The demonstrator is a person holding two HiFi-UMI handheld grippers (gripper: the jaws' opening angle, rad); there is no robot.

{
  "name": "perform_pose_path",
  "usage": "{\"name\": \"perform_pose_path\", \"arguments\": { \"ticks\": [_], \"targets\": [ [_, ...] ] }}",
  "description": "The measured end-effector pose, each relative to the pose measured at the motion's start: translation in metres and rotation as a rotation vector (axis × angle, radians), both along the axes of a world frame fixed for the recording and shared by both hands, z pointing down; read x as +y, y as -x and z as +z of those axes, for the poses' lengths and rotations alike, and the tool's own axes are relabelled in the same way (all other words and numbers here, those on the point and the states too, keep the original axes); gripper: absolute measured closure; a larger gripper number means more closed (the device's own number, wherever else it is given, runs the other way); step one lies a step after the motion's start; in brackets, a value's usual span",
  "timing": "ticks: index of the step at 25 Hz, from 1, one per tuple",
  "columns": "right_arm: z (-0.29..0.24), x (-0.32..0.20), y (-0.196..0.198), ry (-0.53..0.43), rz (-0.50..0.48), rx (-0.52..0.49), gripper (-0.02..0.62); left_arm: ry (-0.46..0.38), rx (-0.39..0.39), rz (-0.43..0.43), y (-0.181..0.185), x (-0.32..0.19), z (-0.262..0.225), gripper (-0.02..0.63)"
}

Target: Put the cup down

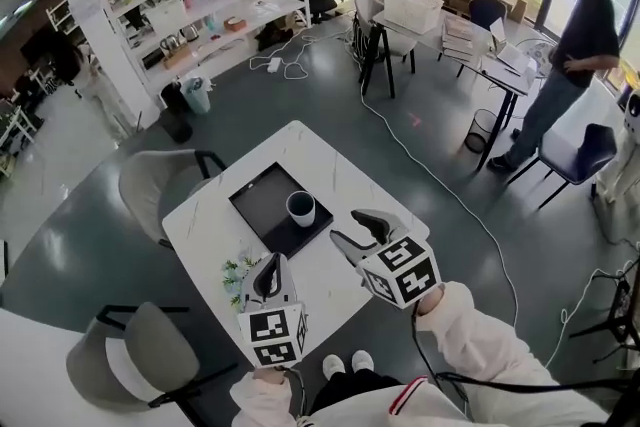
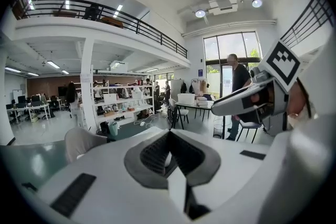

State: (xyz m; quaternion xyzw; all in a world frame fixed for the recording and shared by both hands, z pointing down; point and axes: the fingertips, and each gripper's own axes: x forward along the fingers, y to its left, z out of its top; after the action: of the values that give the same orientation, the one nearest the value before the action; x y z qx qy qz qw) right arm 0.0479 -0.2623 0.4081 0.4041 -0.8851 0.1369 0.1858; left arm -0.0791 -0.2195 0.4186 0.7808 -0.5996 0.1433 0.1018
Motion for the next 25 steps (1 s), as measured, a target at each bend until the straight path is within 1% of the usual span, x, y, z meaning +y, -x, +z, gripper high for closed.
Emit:
{"name": "perform_pose_path", "arguments": {
  "ticks": [7,13,14,15,18,21,25],
  "targets": [
    [-0.018,0.044,-0.018,-0.058,0.045,-0.056,0.382,-0.041,-0.029,0.069,-0.018,0.037,-0.015,0.598],
    [-0.021,0.077,-0.027,-0.068,0.084,-0.115,0.382,-0.05,-0.021,0.096,-0.026,0.065,-0.014,0.598],
    [-0.022,0.082,-0.029,-0.073,0.09,-0.123,0.385,-0.053,-0.019,0.1,-0.028,0.069,-0.015,0.598],
    [-0.023,0.087,-0.03,-0.079,0.098,-0.131,0.407,-0.056,-0.017,0.104,-0.029,0.073,-0.016,0.598],
    [-0.023,0.097,-0.035,-0.101,0.121,-0.155,0.41,-0.063,-0.016,0.117,-0.034,0.082,-0.017,0.597],
    [-0.021,0.105,-0.042,-0.12,0.151,-0.171,0.484,-0.069,-0.019,0.124,-0.034,0.088,-0.017,0.598],
    [-0.019,0.114,-0.044,-0.127,0.176,-0.194,0.545,-0.062,-0.013,0.123,-0.031,0.095,-0.014,0.598]
  ]
}}
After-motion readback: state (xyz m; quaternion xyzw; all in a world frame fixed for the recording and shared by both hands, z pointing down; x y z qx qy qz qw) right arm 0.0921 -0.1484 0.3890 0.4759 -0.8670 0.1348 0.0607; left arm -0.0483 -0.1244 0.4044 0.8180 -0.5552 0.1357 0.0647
